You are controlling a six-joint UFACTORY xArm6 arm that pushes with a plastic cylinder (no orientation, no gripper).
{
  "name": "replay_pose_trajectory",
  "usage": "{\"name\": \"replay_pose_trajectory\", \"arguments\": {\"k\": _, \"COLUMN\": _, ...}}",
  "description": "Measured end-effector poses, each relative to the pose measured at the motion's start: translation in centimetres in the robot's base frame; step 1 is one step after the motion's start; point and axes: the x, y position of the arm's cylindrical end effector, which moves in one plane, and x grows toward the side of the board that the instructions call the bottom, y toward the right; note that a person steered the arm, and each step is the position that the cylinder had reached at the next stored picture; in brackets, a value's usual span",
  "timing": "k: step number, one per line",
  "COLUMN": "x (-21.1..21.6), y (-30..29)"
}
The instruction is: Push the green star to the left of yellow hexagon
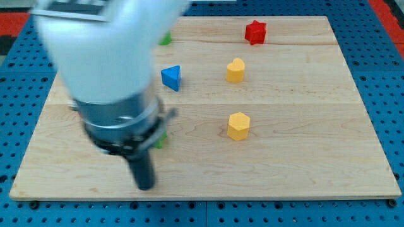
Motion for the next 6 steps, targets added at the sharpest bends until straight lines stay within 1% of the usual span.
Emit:
{"name": "replay_pose_trajectory", "arguments": {"k": 1, "x": -2.5, "y": -1.1}}
{"name": "replay_pose_trajectory", "arguments": {"k": 2, "x": -6.5, "y": 0.6}}
{"name": "replay_pose_trajectory", "arguments": {"k": 3, "x": -8.8, "y": 1.4}}
{"name": "replay_pose_trajectory", "arguments": {"k": 4, "x": -10.5, "y": 4.2}}
{"name": "replay_pose_trajectory", "arguments": {"k": 5, "x": -10.4, "y": 7.4}}
{"name": "replay_pose_trajectory", "arguments": {"k": 6, "x": -9.7, "y": 8.0}}
